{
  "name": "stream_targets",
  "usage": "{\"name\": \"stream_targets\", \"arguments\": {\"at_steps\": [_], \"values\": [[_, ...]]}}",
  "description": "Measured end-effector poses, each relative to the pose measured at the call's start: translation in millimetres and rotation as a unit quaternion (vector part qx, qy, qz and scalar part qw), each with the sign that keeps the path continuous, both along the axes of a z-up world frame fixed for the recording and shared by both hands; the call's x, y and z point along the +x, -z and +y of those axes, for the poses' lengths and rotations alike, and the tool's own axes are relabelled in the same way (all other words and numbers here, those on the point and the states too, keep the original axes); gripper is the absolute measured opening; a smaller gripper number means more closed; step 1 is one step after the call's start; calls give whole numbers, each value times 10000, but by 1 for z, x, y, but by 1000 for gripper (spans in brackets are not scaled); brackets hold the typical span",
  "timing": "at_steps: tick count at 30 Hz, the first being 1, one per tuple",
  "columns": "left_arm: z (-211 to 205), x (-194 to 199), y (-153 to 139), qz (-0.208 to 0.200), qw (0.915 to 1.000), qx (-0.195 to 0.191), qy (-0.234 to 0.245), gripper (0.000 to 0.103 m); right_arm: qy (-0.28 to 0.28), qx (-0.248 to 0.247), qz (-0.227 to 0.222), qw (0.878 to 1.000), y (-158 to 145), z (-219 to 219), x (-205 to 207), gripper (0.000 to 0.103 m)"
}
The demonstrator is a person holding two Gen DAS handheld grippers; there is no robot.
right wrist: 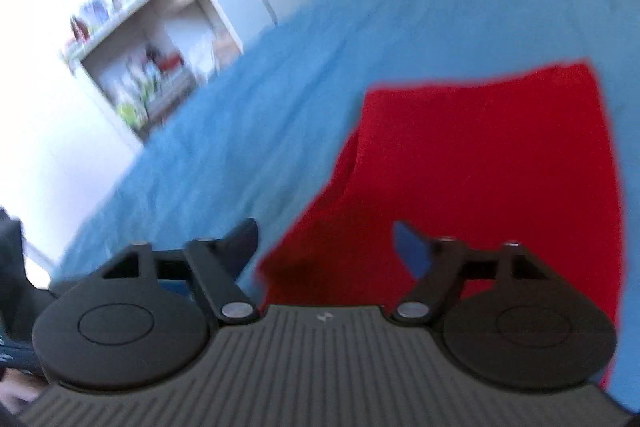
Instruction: Fold small clothes
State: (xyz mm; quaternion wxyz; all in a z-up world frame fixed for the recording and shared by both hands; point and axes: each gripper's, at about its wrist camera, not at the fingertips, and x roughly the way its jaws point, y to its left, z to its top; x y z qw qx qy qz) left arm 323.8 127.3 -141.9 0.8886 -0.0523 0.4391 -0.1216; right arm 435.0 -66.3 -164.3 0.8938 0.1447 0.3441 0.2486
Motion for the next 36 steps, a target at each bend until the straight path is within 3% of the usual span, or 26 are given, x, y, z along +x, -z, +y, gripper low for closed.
{"name": "stream_targets", "arguments": {"at_steps": [3, 7, 11, 17, 22, 24, 27, 31, 36], "values": [[-13, -6, -10, -113, 9990, -336, 269, 103, 390, 121, -266, 9988, -19, -41, -22, 93], [-28, 3, -11, -128, 9981, -544, 255, 100, 763, -512, -639, 9937, -23, -83, -60, 95], [-29, 15, -8, -22, 9977, -679, -22, 95, 748, -1363, -675, 9855, 4, -103, -95, 94], [-22, 22, -8, 4, 9978, -615, -227, 91, 671, -2037, -474, 9756, 50, -87, -106, 88], [-20, 26, -4, -10, 9985, -424, -337, 87, 799, -2118, -420, 9731, 63, -74, -90, 64], [-14, 25, -1, 0, 9981, -417, -443, 87, 1007, -1875, -397, 9763, 61, -82, -88, 49], [-1, 25, 6, 55, 9969, -440, -655, 87, 1222, -1631, -241, 9787, 62, -97, -82, 41], [7, 25, 18, 168, 9963, -381, -756, 87, 1117, -1763, -247, 9777, 71, -97, -84, 39], [-5, 24, 21, 21, 9983, 182, -557, 87, 970, -1890, -325, 9766, 69, -92, -87, 42]]}}
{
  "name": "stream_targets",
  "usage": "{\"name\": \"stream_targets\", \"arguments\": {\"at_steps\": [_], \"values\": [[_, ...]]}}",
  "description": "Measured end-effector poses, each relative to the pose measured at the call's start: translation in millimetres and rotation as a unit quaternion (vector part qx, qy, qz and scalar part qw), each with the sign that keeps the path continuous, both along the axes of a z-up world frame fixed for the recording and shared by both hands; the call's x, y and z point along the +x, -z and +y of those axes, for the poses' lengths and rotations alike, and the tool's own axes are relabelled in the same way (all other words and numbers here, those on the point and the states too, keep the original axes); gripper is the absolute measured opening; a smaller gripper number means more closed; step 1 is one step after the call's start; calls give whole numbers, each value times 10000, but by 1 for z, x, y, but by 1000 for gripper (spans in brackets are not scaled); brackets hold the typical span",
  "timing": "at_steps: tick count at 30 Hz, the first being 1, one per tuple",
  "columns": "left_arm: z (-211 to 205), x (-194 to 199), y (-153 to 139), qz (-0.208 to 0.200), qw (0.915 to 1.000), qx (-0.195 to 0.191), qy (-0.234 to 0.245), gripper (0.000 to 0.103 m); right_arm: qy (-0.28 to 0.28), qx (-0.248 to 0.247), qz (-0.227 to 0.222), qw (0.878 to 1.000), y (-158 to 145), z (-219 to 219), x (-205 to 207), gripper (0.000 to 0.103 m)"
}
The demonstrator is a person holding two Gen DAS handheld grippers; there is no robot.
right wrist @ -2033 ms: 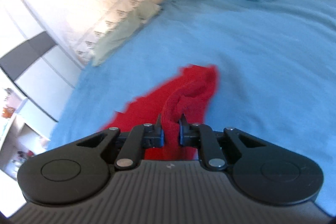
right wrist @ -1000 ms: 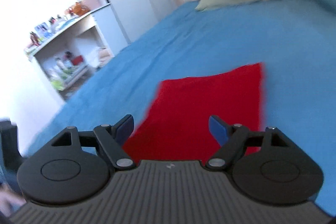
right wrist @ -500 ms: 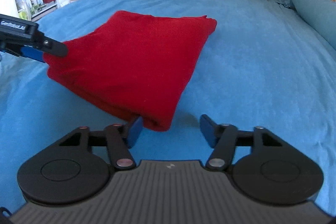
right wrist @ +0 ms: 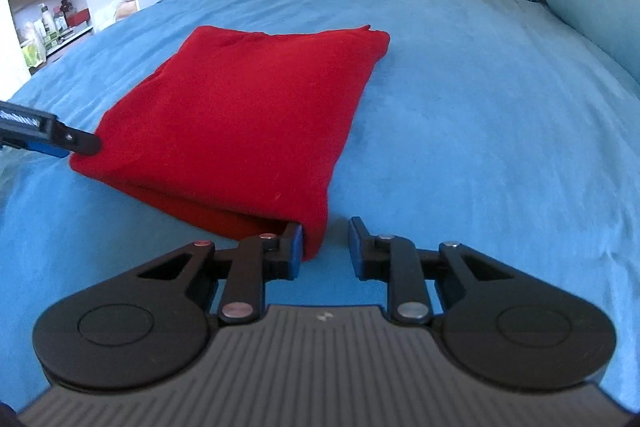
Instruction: Fold small clothes
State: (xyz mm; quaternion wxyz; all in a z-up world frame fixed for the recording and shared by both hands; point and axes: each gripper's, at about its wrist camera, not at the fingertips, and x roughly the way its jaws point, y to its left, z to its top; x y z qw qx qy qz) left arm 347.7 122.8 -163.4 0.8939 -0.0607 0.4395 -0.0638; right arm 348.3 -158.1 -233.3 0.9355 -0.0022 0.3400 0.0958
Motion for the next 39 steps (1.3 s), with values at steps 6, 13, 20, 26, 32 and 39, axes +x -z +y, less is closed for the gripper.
{"name": "stream_targets", "arguments": {"at_steps": [6, 13, 20, 26, 32, 39], "values": [[-2, -3, -7, -72, 9990, 418, 149, 90, -51, -21, -59, 10000, -17, -18, -14, 97], [9, 1, -63, -670, 9900, 1064, 635, 103, 11, 143, -196, 9997, -64, -64, 0, 103], [-2, 90, -67, 233, 9935, -204, 1098, 103, 111, 1524, 928, 9839, -80, -85, 87, 103], [-10, 133, -19, 765, 9869, -896, 1103, 90, 52, 2343, 1329, 9630, -43, -74, 134, 103], [-16, 149, 5, 987, 9821, -1152, 1117, 83, -195, 2470, 1482, 9574, -13, -57, 148, 94], [-25, 151, 11, 850, 9797, -1139, 1415, 78, -313, 2963, 1405, 9442, 5, -57, 156, 79]]}}
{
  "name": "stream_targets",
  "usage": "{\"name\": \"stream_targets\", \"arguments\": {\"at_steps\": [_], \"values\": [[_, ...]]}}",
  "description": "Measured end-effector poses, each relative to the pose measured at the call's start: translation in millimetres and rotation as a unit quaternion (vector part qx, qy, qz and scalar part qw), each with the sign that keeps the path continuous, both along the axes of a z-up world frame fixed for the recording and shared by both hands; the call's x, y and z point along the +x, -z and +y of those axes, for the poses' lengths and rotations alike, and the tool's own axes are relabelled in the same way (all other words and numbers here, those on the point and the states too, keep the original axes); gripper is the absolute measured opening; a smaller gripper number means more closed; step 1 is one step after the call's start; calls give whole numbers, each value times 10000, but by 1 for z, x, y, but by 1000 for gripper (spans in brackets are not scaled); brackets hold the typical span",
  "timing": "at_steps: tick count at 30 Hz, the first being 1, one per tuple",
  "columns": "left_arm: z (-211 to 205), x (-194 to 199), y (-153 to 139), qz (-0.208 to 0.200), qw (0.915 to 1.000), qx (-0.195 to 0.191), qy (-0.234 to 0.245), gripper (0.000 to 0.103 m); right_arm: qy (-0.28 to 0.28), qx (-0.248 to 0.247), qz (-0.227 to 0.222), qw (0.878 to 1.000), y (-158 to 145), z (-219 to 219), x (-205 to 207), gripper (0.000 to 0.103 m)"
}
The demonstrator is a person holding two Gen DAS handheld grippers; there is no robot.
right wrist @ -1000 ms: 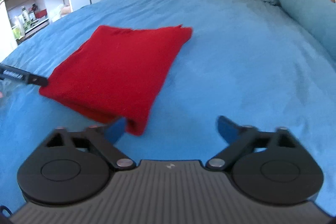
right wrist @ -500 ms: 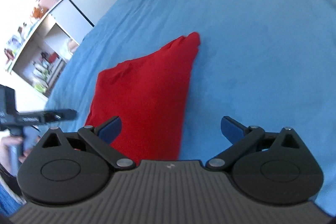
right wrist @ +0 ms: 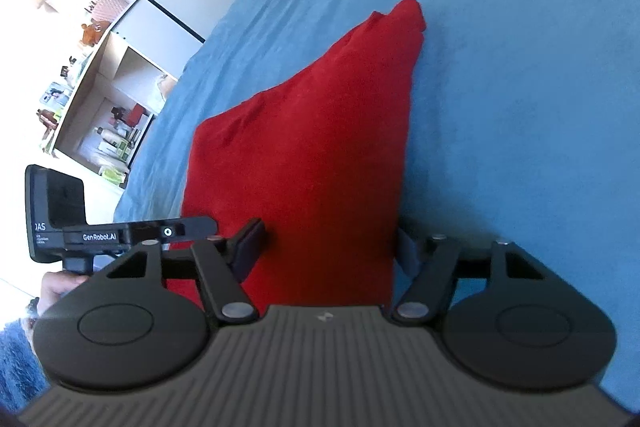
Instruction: Fold small clothes
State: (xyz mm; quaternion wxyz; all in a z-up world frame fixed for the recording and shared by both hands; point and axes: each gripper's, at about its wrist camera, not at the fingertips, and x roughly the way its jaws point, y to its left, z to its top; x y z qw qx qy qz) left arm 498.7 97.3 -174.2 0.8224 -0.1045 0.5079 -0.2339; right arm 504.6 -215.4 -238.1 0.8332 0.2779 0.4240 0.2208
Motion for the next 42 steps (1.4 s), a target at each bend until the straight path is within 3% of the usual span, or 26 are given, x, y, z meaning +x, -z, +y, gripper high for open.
{"name": "stream_targets", "arguments": {"at_steps": [2, 4, 5, 7, 12, 17, 22, 26, 30, 34, 38, 42], "values": [[-6, 0, 1, -159, 9998, 80, 28, 65, 44, 11, 24, 10000, 0, 4, 3, 75], [-8, -4, -2, -301, 9994, 153, 33, 52, 129, 28, 58, 9999, 1, 7, 5, 65], [-10, -5, -3, -350, 9992, 208, 19, 47, 140, -2, 35, 9999, -1, 10, 5, 54], [-10, -8, -10, -436, 9988, 203, -2, 32, 182, -105, -58, 9998, -6, 14, 2, 46], [-20, -20, -32, -706, 9967, 398, 42, 28, 261, -342, -324, 9985, -33, 23, -11, 40], [-34, -47, -70, -853, 9957, 334, 144, 27, 169, -310, -552, 9979, -80, 18, -41, 39], [-46, -114, -113, -952, 9952, -187, 163, 27, 125, -278, -826, 9961, -133, -9, -109, 39], [-71, -175, -120, -973, 9944, -347, 219, 27, 126, -335, -892, 9954, -153, -35, -180, 39], [-109, -226, -102, -1017, 9936, -123, 475, 27, 77, -616, -807, 9948, -144, -59, -242, 39], [-138, -250, -68, -934, 9937, 142, 607, 27, 50, -872, -726, 9935, -105, -77, -284, 40], [-149, -257, -33, -891, 9942, 394, 447, 28, 224, -940, -757, 9924, -58, -90, -295, 40], [-153, -258, -28, -1098, 9915, 529, 457, 34, 269, -927, -879, 9914, -29, -97, -297, 47]]}}
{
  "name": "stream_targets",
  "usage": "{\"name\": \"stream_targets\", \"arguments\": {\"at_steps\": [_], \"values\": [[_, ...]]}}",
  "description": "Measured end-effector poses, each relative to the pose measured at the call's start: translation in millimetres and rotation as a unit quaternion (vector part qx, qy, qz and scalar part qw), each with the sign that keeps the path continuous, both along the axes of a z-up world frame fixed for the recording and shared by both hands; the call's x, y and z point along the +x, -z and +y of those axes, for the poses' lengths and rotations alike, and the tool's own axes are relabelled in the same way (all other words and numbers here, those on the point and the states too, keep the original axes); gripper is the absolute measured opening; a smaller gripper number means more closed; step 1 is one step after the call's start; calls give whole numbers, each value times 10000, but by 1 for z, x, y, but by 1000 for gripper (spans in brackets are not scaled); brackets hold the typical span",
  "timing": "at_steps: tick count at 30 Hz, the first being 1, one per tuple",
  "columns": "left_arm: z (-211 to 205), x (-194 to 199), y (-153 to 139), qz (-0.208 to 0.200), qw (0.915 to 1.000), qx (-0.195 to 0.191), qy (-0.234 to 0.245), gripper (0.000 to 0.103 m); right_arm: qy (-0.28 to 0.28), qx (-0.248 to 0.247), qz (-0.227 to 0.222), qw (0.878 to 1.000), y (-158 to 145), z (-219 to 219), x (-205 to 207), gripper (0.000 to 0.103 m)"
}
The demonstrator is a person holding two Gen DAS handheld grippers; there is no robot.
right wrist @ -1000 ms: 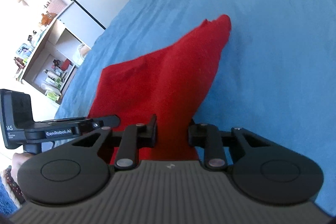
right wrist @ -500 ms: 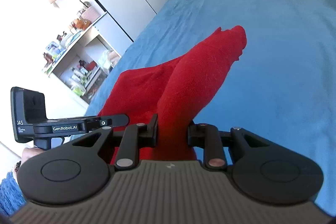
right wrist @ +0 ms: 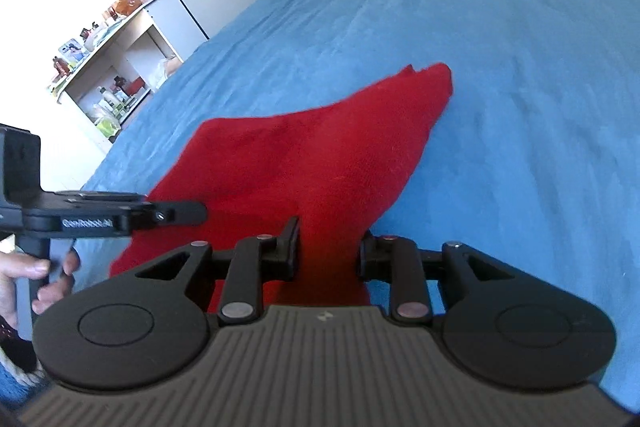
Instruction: Fold small clothes
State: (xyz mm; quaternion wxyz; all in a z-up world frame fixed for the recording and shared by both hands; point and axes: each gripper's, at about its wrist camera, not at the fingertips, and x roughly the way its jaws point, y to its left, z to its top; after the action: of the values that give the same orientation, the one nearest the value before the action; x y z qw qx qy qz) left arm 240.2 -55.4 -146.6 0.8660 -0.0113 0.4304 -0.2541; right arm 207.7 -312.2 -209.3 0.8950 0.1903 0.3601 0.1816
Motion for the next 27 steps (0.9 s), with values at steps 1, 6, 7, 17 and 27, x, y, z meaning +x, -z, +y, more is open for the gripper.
{"name": "stream_targets", "arguments": {"at_steps": [1, 6, 7, 17, 27], "values": [[-1, -1, 1, -40, 9999, 91, 11, 40, 26, 0, 0, 10000, 4, -1, -1, 51], [12, -12, -1, -436, 9976, 443, -305, 71, 506, 86, -158, 9986, 3, -20, -14, 88], [16, -15, -1, -506, 9966, 505, -419, 74, 629, 73, -213, 9978, 1, -22, -17, 89], [26, -7, 16, -127, 9948, 736, -698, 77, 994, -305, 25, 9946, 8, -20, -17, 90], [57, -92, -131, -925, 9827, 657, -1463, 103, 1255, -1325, -962, 9785, -146, 19, -110, 103]]}}
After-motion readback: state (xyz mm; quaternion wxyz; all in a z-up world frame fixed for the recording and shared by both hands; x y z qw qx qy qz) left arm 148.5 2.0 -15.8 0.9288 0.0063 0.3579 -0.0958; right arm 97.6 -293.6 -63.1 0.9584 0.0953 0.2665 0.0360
